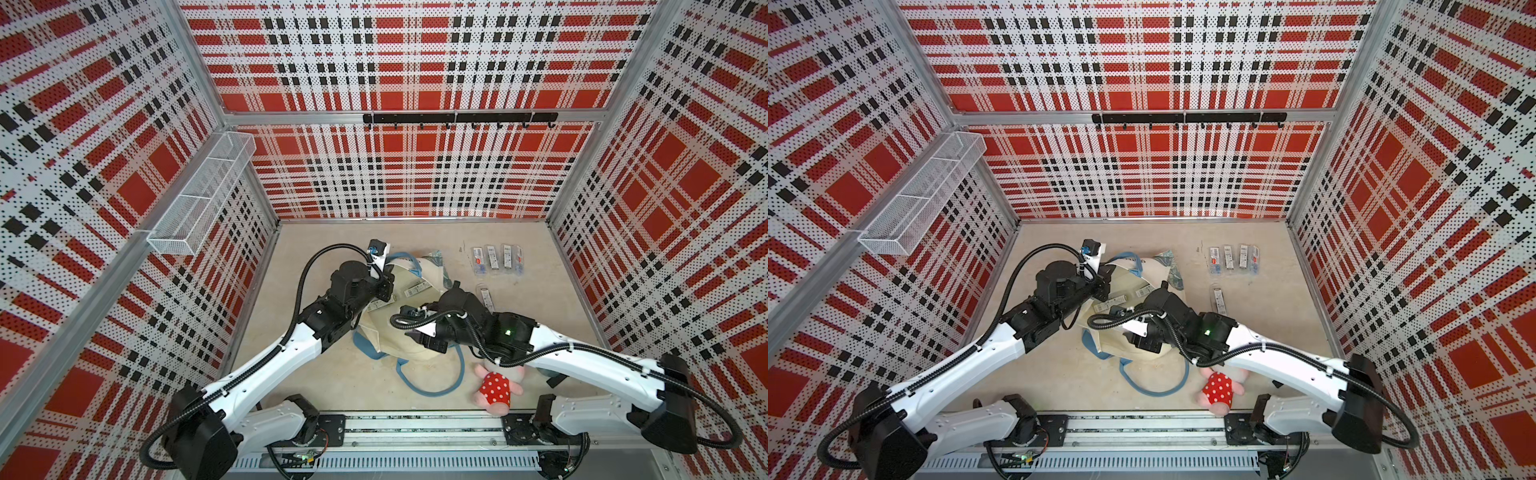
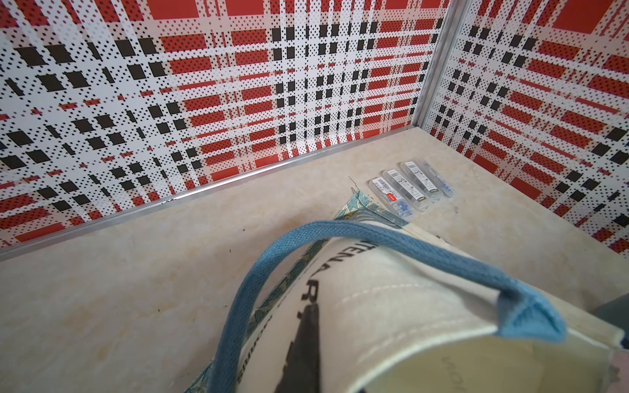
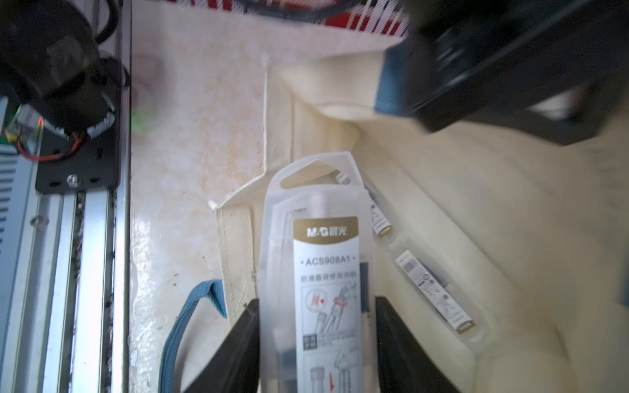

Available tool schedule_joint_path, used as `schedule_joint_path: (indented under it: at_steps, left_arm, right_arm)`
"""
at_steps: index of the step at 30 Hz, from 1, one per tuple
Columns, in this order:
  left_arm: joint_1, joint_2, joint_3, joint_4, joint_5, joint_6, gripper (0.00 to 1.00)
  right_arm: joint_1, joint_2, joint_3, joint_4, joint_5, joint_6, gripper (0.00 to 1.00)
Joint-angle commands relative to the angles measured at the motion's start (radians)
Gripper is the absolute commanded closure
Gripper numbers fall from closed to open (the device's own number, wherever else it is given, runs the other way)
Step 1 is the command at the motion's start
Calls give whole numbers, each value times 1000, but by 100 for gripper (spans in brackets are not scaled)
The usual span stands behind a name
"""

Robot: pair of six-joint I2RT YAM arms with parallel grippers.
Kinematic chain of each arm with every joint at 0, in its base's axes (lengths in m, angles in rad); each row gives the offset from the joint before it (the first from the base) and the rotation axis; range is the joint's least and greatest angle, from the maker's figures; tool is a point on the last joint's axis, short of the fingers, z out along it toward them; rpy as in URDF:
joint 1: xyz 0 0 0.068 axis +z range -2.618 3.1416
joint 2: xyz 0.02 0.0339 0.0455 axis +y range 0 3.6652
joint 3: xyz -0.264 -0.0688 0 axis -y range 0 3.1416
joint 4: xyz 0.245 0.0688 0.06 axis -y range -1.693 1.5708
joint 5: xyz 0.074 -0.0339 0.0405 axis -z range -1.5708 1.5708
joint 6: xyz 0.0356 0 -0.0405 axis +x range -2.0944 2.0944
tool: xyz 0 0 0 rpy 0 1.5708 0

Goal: Take out the compass set from the canvas bag
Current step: Pick up the compass set from the canvas bag, then place the compass set at the center of the board.

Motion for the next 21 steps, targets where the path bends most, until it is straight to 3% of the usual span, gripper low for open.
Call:
schedule_joint_path:
  at_steps: [1, 6, 10, 13, 21]
  left_arm:
    - [10, -1, 2, 62, 0, -7, 100]
    - [11, -1, -1, 65, 10, -9, 100]
    - [11, -6, 0, 64, 17, -7, 100]
    - [10, -7, -2, 64, 8, -11, 100]
    - [11, -16, -17, 74, 30, -17, 100]
  right_arm:
    - [-112, -129, 49, 50, 100, 145, 88]
    - [-537, -256, -124, 166, -96, 332, 84]
    - [-845, -103, -157, 92, -177, 464, 84]
    - [-942, 30, -195, 89, -175, 493, 79]
    - [-993, 216, -299, 201, -75, 524, 72]
